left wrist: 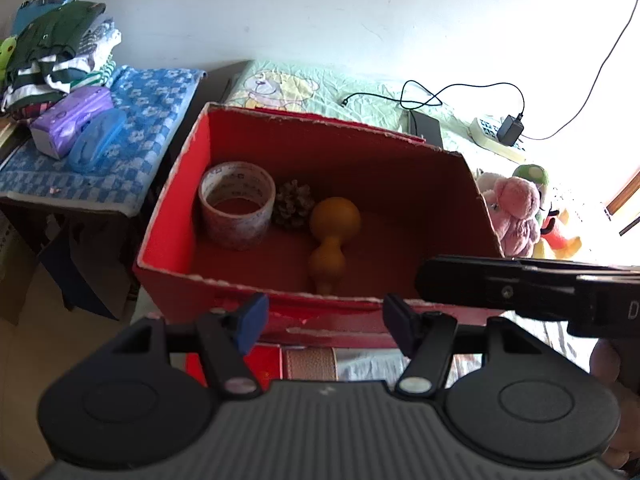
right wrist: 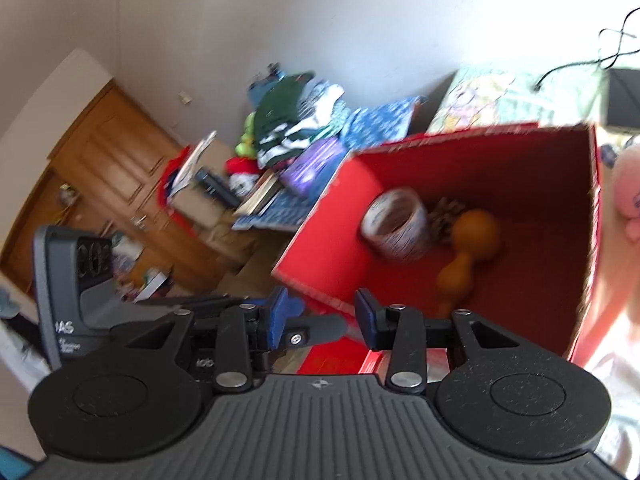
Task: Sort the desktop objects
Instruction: 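Withdraw the open right tool up out of the red box, then move the right tool to the beige leather strap and close on it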
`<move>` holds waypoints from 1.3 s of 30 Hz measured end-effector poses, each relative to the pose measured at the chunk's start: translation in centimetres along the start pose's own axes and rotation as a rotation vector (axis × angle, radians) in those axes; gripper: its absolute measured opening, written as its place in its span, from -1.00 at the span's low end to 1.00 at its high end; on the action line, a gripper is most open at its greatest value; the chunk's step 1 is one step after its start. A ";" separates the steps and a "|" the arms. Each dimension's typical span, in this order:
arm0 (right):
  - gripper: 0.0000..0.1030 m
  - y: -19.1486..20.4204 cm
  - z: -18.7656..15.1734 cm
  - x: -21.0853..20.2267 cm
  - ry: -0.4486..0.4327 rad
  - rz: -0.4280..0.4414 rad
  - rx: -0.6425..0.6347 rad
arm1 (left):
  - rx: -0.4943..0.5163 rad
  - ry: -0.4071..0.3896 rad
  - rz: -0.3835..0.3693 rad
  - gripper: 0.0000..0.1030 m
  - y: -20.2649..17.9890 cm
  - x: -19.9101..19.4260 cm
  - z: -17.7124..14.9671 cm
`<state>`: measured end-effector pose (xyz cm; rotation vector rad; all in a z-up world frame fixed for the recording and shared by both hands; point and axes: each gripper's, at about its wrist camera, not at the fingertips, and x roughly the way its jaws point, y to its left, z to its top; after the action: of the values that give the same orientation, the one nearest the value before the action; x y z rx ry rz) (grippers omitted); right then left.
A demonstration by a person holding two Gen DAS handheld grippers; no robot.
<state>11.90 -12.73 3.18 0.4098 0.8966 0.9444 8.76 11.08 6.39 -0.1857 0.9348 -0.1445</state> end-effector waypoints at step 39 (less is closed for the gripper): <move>-0.18 -4.6 -6.8 8.8 0.225 -0.084 0.104 | -0.023 0.212 0.059 0.43 -3.1 6.0 -9.7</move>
<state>11.26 -8.40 -7.99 0.3559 1.1623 0.8806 4.30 5.90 -3.22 -0.1658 1.1527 -0.1007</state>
